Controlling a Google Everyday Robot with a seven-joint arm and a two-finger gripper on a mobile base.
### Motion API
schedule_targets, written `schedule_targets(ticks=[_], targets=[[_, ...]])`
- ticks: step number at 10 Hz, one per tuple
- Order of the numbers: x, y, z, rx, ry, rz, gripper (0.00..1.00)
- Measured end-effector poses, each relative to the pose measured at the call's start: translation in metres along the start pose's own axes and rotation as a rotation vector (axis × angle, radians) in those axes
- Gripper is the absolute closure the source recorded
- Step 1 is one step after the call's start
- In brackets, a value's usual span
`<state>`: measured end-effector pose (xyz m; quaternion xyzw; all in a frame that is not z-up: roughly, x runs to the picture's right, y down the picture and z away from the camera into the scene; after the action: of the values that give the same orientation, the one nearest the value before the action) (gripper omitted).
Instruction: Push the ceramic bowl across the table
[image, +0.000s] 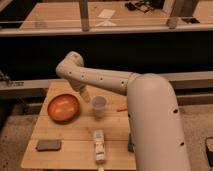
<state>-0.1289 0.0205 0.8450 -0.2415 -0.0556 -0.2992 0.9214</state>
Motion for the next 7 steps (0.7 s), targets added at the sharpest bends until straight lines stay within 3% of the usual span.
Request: schedule_targets(ticks=[7], targets=[[-0.013, -0.003, 0.021, -0.008, -0.053, -0.028, 0.62]])
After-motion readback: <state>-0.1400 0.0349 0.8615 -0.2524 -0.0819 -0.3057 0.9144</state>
